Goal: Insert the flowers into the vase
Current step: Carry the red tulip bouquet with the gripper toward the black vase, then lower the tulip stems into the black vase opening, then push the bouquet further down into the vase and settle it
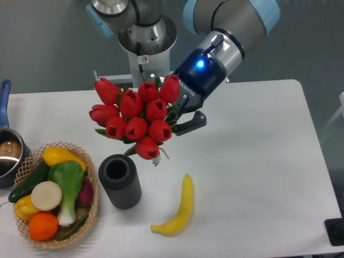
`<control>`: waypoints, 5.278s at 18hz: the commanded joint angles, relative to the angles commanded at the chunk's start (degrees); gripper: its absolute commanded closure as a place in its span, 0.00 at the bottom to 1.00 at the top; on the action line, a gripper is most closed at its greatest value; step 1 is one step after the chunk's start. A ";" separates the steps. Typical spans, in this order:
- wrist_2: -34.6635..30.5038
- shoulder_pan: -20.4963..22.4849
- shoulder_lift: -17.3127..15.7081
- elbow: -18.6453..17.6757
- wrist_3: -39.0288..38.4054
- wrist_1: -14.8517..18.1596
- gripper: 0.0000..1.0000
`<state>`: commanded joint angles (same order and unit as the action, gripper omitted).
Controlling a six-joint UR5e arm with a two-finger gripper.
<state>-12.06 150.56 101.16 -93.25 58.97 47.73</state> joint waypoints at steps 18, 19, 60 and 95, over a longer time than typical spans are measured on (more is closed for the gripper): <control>3.18 -2.37 1.41 -5.19 2.29 -0.09 0.63; 3.18 -2.55 1.93 -5.36 2.29 -0.09 0.63; -3.14 -5.01 9.14 -12.39 12.92 -1.85 0.61; -6.31 -5.36 8.09 -14.50 13.19 -2.20 0.00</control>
<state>-18.37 145.19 109.25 -107.75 72.16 45.53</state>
